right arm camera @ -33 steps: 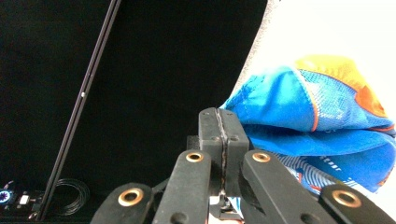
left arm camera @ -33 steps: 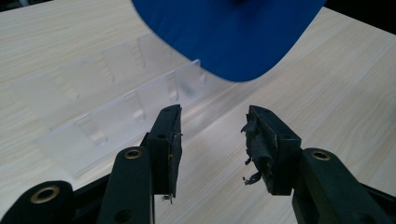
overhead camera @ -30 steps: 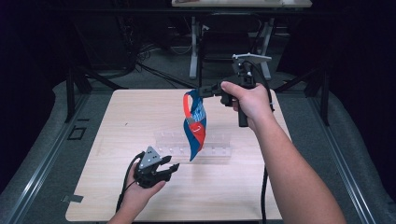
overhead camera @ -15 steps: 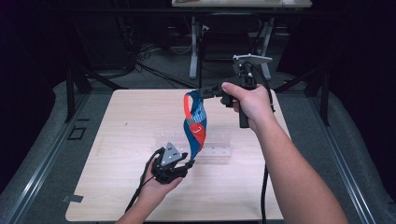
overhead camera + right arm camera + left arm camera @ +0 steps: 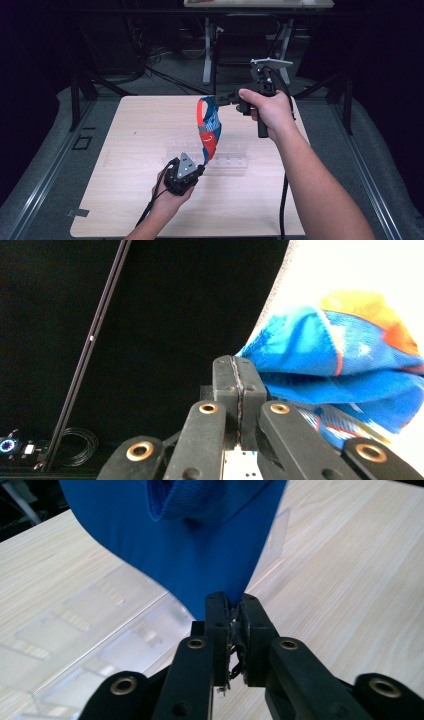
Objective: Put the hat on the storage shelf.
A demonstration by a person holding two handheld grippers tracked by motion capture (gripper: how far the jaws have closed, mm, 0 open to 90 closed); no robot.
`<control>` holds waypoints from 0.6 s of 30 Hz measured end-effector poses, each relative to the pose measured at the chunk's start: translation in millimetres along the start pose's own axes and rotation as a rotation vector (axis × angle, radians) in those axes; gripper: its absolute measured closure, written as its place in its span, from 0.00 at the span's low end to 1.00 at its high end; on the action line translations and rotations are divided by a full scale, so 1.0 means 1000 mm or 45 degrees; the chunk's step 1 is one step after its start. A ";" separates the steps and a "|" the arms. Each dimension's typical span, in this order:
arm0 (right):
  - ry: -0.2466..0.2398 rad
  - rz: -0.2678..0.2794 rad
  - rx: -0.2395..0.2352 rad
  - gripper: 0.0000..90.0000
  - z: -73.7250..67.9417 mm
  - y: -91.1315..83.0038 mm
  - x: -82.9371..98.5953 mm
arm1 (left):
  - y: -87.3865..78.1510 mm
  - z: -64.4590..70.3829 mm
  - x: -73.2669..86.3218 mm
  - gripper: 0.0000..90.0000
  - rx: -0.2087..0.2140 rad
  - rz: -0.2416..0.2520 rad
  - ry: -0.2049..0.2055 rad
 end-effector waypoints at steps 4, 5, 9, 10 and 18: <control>-0.002 -0.016 0.009 1.00 0.001 0.002 0.001 | 0.000 -0.008 0.004 0.97 -0.019 -0.005 0.006; -0.005 -0.017 0.008 1.00 0.001 0.003 0.001 | 0.000 -0.009 0.004 0.97 -0.021 -0.004 0.005; -0.003 -0.021 0.001 1.00 0.000 0.007 0.002 | 0.002 -0.012 0.004 0.98 -0.020 -0.002 -0.009; -0.007 -0.026 0.005 1.00 0.001 0.008 0.002 | 0.003 -0.013 0.005 0.98 -0.018 -0.004 -0.013; 0.021 -0.014 0.013 1.00 0.013 0.007 0.002 | 0.010 -0.016 0.008 0.98 0.002 -0.022 -0.040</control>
Point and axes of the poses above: each handheld gripper's, and its own axes: y roughly forward along the jaws, x roughly out of its underside, z roughly to its right, the point moved 6 cm from there along y, roughly forward along the jaws, and after that the axes turned 6 degrees about -x, right-handed, at the moved point
